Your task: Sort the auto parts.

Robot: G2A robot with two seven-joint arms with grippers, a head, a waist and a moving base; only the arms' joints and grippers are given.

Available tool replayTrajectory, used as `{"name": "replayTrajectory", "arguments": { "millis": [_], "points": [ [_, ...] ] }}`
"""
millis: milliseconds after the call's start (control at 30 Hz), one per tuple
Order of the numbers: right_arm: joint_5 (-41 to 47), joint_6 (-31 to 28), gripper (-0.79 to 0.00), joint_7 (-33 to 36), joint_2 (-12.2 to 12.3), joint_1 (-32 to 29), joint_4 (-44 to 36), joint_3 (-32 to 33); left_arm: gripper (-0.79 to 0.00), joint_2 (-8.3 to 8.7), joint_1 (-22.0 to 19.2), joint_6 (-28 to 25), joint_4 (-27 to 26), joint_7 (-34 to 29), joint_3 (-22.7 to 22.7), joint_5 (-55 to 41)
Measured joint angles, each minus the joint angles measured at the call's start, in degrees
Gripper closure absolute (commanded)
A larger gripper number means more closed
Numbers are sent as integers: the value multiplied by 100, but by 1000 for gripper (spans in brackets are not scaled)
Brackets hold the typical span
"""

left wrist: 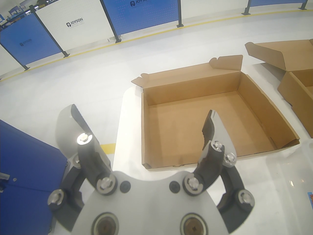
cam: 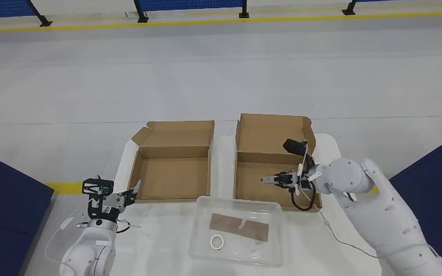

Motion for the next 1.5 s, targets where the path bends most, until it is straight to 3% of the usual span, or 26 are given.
{"name": "replayTrajectory", "arguments": {
  "millis": [300,533,667,967,1500],
  "points": [
    [1522,-1732,-785,991,186,-752,34,1088,-785,0,0,0,0,0,0,0],
    [2690,-2916,-785,1814,273,-1087,251,1570,-785,0,0,0,0,0,0,0],
    [3271,-3398,-785,1883,355,-1336,219,1710,-785,0,0,0,0,0,0,0],
    [4246,-3410,-785,1878,659,-1736,-54,1881,-785,0,0,0,0,0,0,0],
    [4243,-3411,-785,1878,661,-1734,-53,1879,-785,0,0,0,0,0,0,0]
  ]
}}
